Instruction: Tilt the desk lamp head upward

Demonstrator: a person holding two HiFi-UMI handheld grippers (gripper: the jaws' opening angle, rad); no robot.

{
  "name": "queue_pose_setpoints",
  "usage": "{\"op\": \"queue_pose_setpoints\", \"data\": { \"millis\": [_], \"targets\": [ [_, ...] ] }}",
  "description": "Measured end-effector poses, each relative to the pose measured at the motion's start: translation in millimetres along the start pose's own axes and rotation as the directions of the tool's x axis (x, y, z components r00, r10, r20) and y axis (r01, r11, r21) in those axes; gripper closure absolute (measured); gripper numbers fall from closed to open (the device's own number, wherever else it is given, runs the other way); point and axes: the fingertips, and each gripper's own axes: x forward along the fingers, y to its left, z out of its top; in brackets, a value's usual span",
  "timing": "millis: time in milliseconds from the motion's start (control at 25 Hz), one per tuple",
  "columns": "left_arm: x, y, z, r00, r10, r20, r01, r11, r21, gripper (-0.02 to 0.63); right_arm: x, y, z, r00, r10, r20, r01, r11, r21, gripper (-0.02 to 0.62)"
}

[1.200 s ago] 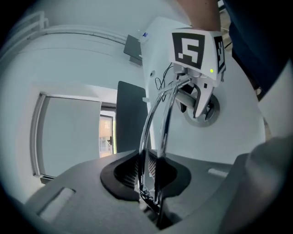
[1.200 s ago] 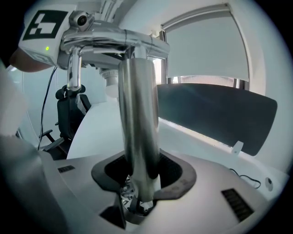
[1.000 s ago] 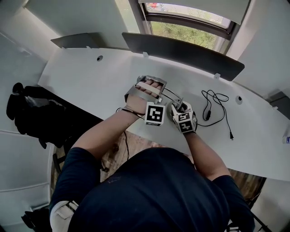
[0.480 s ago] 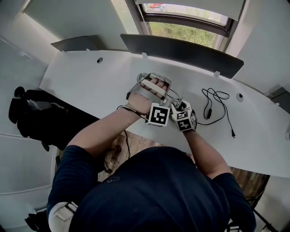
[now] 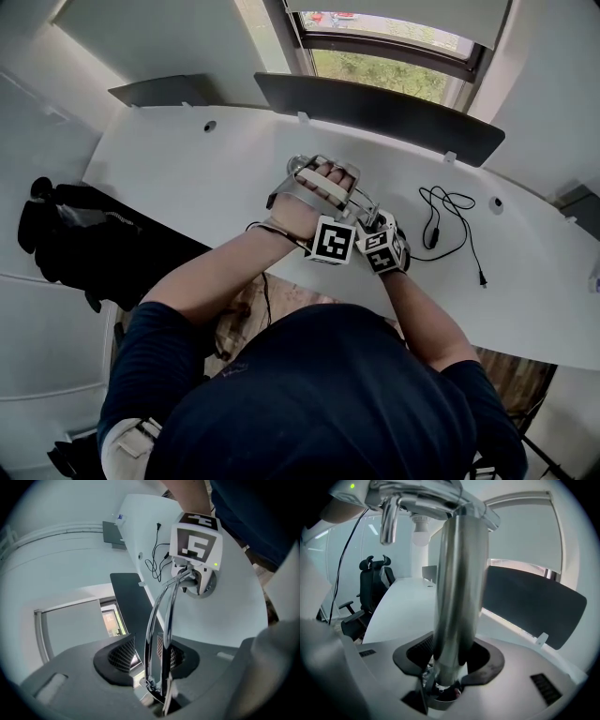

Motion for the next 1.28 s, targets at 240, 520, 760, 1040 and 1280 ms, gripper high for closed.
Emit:
{"op": "queue_pose_setpoints", "data": {
  "millis": [240, 520, 760, 1040, 1280],
  "targets": [
    [-10, -8, 2, 0.999, 0.037, 0.032, -0.038, 0.999, 0.036, 0.427, -10, -3, 7, 1.000, -0.015, 0.016, 0.015, 1.000, -0.002, 0.339],
    [-35, 5, 2, 0.992, 0.112, 0.065, -0.109, 0.993, -0.045, 0.420, -53, 8, 7, 0.998, -0.028, 0.050, 0.028, 1.000, 0.003, 0.330],
    [-59, 8, 5, 0.983, 0.153, 0.098, -0.146, 0.986, -0.083, 0.420, -86, 26, -1, 0.999, -0.022, 0.038, 0.020, 0.998, 0.053, 0.330],
    [-89, -12, 29, 0.965, 0.068, 0.253, 0.043, 0.911, -0.410, 0.420, -114, 43, 17, 0.997, 0.010, 0.081, -0.019, 0.994, 0.106, 0.330],
    [-107, -18, 24, 0.943, 0.118, 0.313, 0.125, 0.743, -0.658, 0.421, -156, 63, 41, 0.986, 0.047, 0.163, -0.067, 0.990, 0.124, 0.385]
  ]
}}
